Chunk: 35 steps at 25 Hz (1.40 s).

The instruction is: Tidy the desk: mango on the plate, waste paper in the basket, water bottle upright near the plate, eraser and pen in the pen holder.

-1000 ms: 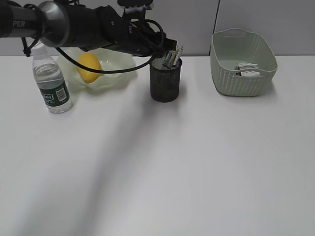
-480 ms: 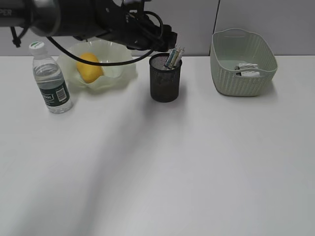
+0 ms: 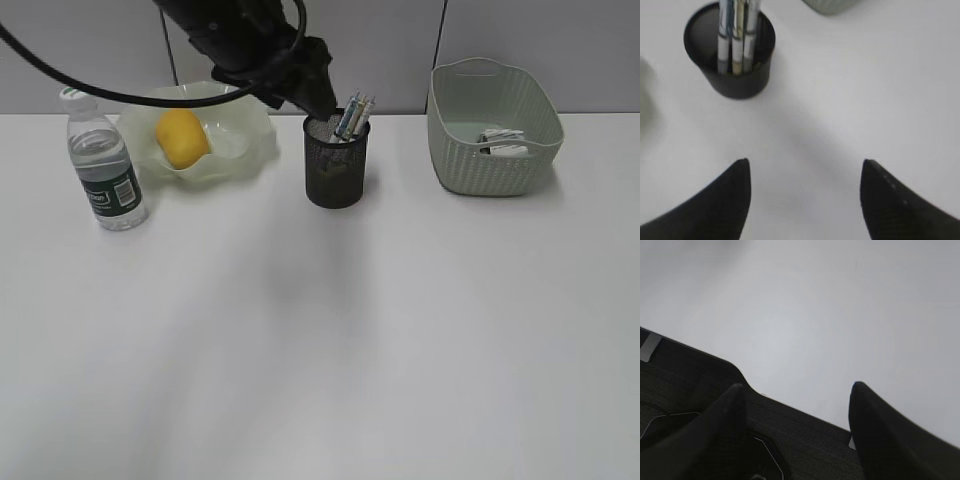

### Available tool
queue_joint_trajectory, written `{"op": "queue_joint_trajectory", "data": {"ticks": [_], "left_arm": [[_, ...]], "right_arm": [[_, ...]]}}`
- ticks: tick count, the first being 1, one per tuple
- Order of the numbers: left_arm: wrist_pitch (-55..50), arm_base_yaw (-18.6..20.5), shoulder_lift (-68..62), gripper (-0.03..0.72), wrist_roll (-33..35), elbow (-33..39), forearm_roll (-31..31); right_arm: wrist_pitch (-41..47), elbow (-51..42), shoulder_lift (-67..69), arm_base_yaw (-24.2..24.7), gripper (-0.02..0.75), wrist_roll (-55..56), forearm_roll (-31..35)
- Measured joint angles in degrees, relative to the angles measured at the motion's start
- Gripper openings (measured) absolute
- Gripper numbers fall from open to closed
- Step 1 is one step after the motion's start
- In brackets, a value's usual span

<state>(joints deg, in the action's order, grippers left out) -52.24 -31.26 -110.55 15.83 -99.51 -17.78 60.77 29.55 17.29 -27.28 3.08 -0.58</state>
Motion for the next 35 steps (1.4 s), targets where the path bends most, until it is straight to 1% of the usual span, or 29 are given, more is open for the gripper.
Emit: {"op": "queue_joint_trajectory", "data": {"ticks": [3, 5, 9, 12, 16, 18, 22, 26, 32, 33, 35], "left_arm": [[-10.3, 0.0, 2.1, 0.496, -0.3, 0.0, 2.6], [-15.0, 0.0, 2.8, 0.485, -1.7, 0.0, 5.1], [-17.2, 0.1, 3.5, 0.48, -7.0, 0.2, 12.3], [-17.3, 0.3, 5.6, 0.478, -9.3, 2.8, 14.7], [-17.2, 0.3, 12.4, 0.477, -10.0, 11.1, 14.5], [-17.2, 0.3, 16.9, 0.477, -10.1, 16.9, 14.5], [-16.6, 0.3, 28.1, 0.477, -10.3, 28.6, 14.3], [-13.4, 0.3, 40.8, 0.477, -10.5, 38.6, 14.3], [-11.3, 0.3, 60.5, 0.477, -11.4, 50.6, 14.3], [-11.1, 0.3, 65.3, 0.477, -11.5, 52.5, 14.3], [-11.0, 0.3, 72.4, 0.477, -12.1, 55.4, 14.2]], "right_arm": [[0.0, 0.0, 0.0, 0.0, 0.508, 0.0, 0.0], [0.0, 0.0, 0.0, 0.0, 0.508, 0.0, 0.0], [0.0, 0.0, 0.0, 0.0, 0.508, 0.0, 0.0], [0.0, 0.0, 0.0, 0.0, 0.508, 0.0, 0.0], [0.0, 0.0, 0.0, 0.0, 0.508, 0.0, 0.0], [0.0, 0.0, 0.0, 0.0, 0.508, 0.0, 0.0], [0.0, 0.0, 0.0, 0.0, 0.508, 0.0, 0.0], [0.0, 0.0, 0.0, 0.0, 0.508, 0.0, 0.0], [-0.3, -0.5, 0.0, 0.0, 0.508, 0.0, 0.0], [-0.3, -0.5, 0.0, 0.0, 0.508, 0.0, 0.0], [-0.3, -0.6, 0.0, 0.0, 0.508, 0.0, 0.0]]}}
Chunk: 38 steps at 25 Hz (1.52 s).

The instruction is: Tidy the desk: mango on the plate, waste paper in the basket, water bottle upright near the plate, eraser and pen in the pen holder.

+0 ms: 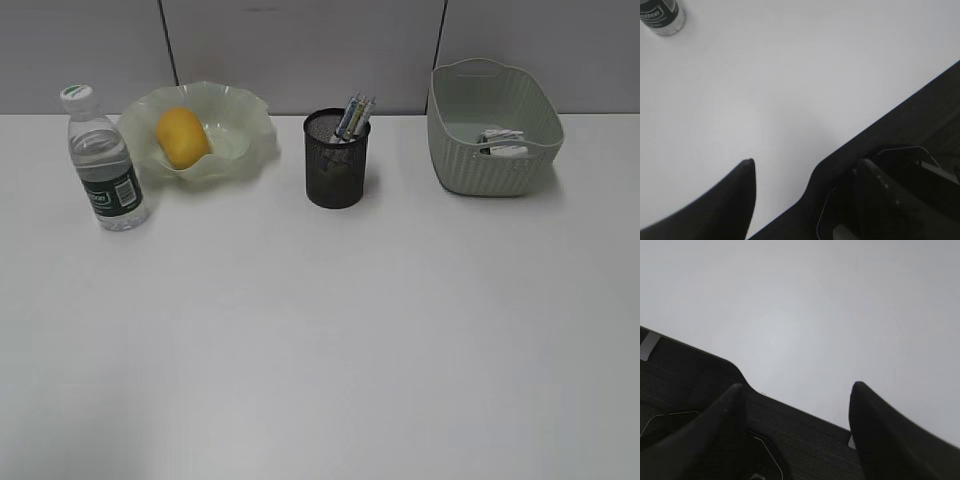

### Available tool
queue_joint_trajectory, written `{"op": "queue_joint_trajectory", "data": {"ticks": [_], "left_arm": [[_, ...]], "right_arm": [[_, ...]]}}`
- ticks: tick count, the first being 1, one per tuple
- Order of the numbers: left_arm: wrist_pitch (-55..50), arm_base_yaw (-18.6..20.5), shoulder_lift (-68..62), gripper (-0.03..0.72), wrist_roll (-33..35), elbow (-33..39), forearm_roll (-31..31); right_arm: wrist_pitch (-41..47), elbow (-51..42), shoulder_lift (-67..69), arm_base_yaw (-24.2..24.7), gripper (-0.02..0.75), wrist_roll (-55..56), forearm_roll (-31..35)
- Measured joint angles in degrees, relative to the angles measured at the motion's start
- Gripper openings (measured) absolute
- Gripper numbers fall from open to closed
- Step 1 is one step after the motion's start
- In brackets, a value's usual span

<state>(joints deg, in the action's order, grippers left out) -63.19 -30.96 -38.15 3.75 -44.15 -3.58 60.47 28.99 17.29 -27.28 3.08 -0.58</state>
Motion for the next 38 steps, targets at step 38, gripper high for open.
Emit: {"op": "queue_joint_trajectory", "data": {"ticks": [38], "left_arm": [[2.0, 0.0, 33.2, 0.477, -1.8, 14.1, -0.8]], "right_arm": [[-0.2, 0.0, 0.0, 0.0, 0.508, 0.0, 0.0]]}}
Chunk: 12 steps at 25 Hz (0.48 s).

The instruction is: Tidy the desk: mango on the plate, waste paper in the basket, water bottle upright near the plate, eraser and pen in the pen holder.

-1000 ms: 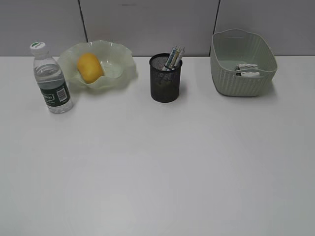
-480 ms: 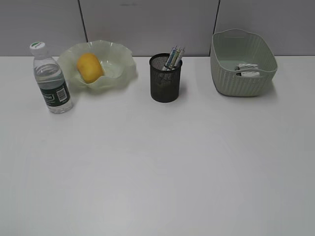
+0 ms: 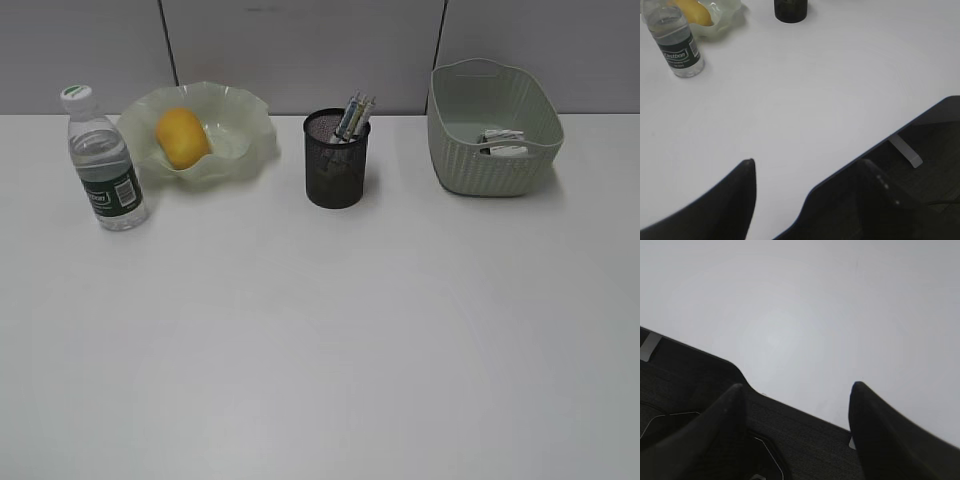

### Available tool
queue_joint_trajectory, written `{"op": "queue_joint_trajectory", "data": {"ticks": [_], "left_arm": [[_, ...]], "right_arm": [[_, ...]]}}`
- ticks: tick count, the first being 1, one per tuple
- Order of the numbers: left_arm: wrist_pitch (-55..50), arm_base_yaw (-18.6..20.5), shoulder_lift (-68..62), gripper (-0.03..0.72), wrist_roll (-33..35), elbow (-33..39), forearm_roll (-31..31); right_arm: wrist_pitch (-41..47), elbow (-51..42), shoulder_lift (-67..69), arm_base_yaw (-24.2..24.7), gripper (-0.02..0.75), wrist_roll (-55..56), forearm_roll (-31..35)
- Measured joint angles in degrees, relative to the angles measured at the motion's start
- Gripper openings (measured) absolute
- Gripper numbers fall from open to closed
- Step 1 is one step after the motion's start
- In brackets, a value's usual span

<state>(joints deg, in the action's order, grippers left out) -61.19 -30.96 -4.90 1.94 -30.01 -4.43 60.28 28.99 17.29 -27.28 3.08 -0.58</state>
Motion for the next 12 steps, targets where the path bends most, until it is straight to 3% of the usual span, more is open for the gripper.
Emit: {"op": "queue_joint_trajectory", "data": {"ticks": [6, 12], "left_arm": [[0.0, 0.7, 0.0, 0.477, 0.0, 0.0, -0.1], [0.0, 9.7, 0.1, 0.477, 0.0, 0.0, -0.1]], "right_arm": [[-0.1, 0.0, -0.4, 0.6, 0.508, 0.0, 0.0], [-0.2, 0.0, -3.5, 8.6, 0.508, 0.0, 0.6]]}}
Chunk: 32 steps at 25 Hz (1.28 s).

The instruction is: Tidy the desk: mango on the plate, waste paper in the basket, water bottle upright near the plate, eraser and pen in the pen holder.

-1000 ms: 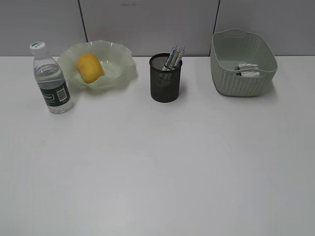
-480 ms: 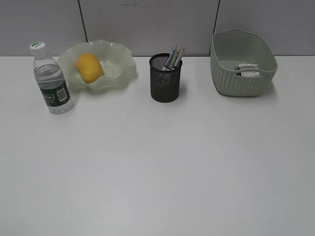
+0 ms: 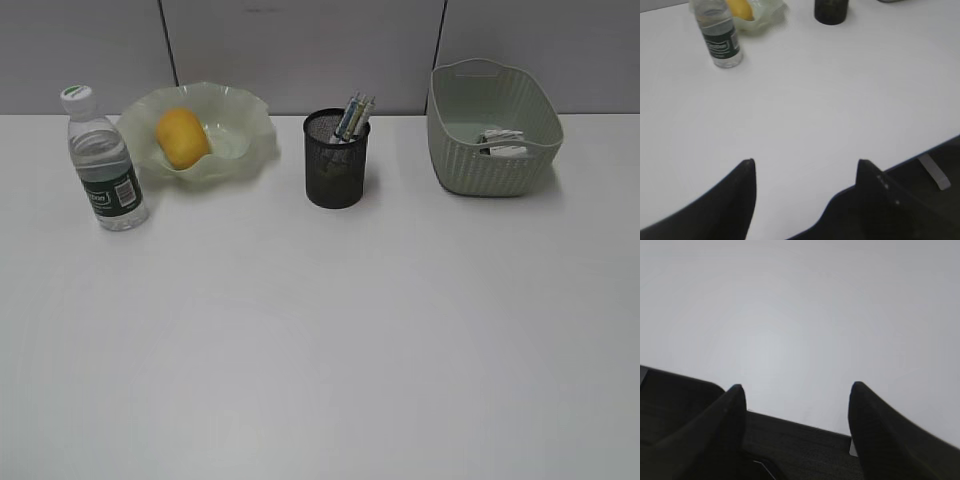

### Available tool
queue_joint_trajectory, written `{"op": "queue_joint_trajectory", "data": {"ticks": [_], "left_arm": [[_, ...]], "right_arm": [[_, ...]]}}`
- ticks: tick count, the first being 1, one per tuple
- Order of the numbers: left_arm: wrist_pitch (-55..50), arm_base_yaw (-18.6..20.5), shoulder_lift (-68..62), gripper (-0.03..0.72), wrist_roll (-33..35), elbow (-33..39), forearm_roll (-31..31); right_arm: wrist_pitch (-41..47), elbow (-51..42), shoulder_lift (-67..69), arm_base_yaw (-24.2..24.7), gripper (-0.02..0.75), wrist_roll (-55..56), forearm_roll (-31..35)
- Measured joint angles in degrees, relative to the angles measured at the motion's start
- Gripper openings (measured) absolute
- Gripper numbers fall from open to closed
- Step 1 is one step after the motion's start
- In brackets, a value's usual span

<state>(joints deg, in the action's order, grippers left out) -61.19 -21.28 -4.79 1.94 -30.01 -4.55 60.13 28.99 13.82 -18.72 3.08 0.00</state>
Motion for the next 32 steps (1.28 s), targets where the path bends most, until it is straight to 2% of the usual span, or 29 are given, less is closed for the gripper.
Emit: {"op": "queue_joint_trajectory", "data": {"ticks": [7, 11, 16, 32], "left_arm": [[0.0, 13.0, 0.0, 0.477, 0.0, 0.0, -0.1], [0.0, 17.9, 1.4, 0.477, 0.0, 0.0, -0.1], [0.0, 18.9, 5.1, 0.476, 0.0, 0.0, -0.1], [0.0, 19.1, 5.2, 0.466, 0.0, 0.0, -0.2]], "right_arm": [[-0.2, 0.0, -5.3, 13.5, 0.508, 0.0, 0.0], [-0.2, 0.0, -9.6, 18.3, 0.508, 0.0, 0.0], [-0.3, 0.0, -14.0, 20.2, 0.508, 0.0, 0.0], [-0.3, -0.1, -14.3, 20.2, 0.508, 0.0, 0.6]]}}
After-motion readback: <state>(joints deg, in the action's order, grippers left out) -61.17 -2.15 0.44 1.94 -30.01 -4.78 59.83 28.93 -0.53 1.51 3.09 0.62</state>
